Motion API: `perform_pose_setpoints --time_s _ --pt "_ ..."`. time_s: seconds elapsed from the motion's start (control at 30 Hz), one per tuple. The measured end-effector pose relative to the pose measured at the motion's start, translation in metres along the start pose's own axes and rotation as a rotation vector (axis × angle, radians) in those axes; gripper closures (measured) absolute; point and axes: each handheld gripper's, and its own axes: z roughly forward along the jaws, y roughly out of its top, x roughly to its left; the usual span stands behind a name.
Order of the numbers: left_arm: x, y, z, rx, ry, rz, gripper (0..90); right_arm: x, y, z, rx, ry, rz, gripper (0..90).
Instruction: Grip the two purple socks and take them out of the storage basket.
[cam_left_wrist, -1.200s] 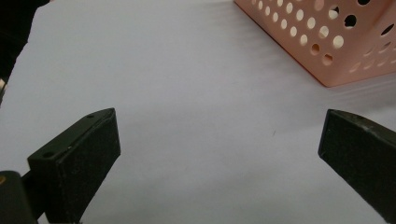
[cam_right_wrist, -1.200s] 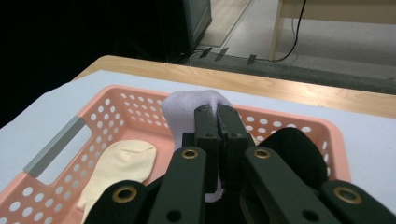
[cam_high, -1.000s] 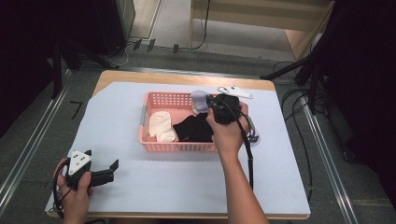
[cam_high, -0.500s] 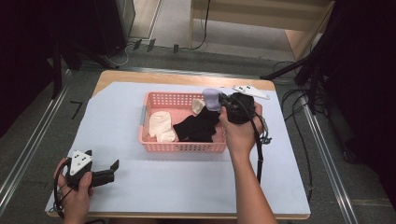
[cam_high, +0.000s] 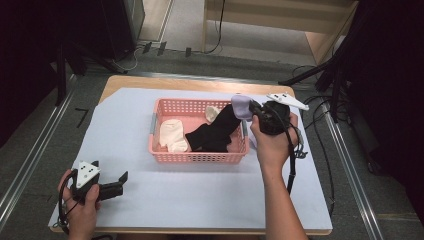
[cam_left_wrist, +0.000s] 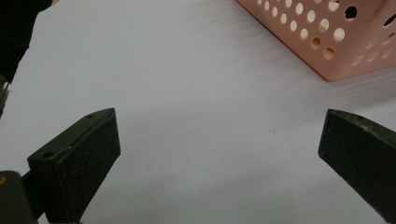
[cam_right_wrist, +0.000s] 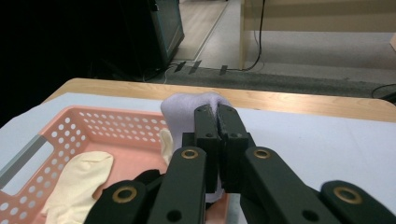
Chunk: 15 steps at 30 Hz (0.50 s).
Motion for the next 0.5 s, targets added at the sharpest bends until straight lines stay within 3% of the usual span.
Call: perform_pose_setpoints --time_s 0.5 --pt "-0.001 0.0 0.0 0.002 0.006 0.004 0.0 -0.039 -0.014 -0.012 0.013 -0.057 0.027 88.7"
